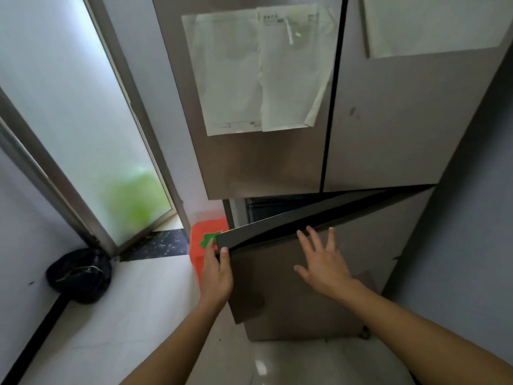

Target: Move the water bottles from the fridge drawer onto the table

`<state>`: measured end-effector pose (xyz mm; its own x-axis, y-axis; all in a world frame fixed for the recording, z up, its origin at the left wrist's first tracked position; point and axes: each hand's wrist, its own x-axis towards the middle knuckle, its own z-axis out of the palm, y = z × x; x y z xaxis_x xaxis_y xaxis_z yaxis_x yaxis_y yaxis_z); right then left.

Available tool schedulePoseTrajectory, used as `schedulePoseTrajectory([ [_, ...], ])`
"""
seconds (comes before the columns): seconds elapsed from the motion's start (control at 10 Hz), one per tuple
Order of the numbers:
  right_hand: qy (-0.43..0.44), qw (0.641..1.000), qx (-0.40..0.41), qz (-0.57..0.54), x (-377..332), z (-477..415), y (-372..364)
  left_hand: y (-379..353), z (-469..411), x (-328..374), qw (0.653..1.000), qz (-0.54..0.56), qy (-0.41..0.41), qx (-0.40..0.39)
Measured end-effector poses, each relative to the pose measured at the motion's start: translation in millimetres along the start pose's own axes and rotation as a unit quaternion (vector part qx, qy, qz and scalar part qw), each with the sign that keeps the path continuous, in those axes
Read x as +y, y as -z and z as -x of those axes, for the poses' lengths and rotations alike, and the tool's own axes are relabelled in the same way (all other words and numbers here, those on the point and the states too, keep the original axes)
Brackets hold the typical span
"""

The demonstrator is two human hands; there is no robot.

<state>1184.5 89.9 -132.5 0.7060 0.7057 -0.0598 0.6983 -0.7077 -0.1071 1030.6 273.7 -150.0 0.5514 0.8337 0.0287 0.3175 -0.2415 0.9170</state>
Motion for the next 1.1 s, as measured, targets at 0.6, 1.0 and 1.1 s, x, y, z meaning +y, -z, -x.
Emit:
schedulePoseTrajectory([
  [0.6,-0.112,0.992,0.001,0.052,-54.2,-109.4,1.0,-14.8,-164.8,39.4,0.995,0.092,0.029,-0.021],
  [1.0,-0.060,0.957,0.227,-0.171,-50.2,-106.2,92.0,2.2,-177.9,24.6,0.996,0.021,-0.052,-0.065],
  [1.1,0.038,0.853,0.389,-0.346,-48.9,-97.2,173.0,5.5,-177.2,26.2,0.997,-0.011,-0.054,-0.052],
])
